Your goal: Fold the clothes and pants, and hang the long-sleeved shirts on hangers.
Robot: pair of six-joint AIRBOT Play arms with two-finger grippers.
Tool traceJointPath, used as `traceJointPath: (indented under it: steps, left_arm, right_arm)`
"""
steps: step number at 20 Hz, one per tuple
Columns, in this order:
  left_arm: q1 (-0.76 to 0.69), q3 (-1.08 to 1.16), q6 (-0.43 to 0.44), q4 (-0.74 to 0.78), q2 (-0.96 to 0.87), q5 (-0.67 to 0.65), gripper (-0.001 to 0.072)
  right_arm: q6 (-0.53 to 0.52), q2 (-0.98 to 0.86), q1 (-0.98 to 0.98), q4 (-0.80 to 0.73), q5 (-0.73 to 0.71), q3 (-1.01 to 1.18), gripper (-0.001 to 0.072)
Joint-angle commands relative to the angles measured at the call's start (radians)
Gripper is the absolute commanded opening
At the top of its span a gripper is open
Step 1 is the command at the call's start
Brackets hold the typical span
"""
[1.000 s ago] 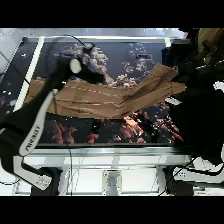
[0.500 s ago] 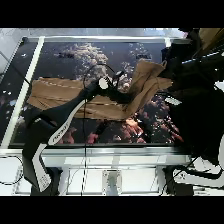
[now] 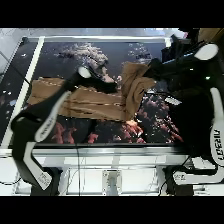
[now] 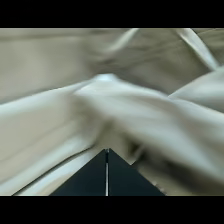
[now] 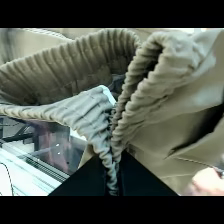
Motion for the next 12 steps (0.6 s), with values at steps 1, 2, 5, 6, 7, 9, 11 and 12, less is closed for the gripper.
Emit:
traceJointPath:
  steps: [1,2,5,6,7,9,11,12]
  left_arm:
    - [0.198,0.000,0.004,0.119,0.142,-0.195,0.0009]
    - [0.256,0.000,0.012,0.119,0.182,-0.222,0.0009]
    - [0.383,0.000,0.026,0.119,0.273,-0.238,0.0009]
    - [0.416,0.000,0.026,0.119,0.296,-0.238,0.0009]
    - [0.441,0.000,0.026,0.119,0.313,-0.239,0.0009]
    - [0.470,0.000,0.028,0.119,0.330,-0.239,0.0009]
    - [0.478,0.000,0.045,0.119,0.331,-0.240,0.0009]
    - [0.477,-0.001,0.045,0.119,0.331,-0.240,0.0009]
  right_arm:
    - [0.121,-0.095,0.144,-0.024,-0.140,0.001,0.0032]
    - [0.143,-0.138,0.208,-0.019,-0.191,0.001,0.0032]
    - [0.187,-0.278,0.386,0.045,-0.410,0.001,0.0032]
    - [0.186,-0.324,0.431,0.096,-0.478,0.001,0.0032]
    - [0.186,-0.372,0.473,0.156,-0.543,0.002,0.0032]
    - [0.181,-0.440,0.541,0.243,-0.658,0.003,0.0033]
    - [0.107,-0.464,0.594,0.269,-0.751,0.015,0.0151]
    - [0.086,-0.465,0.611,0.269,-0.785,0.026,0.0363]
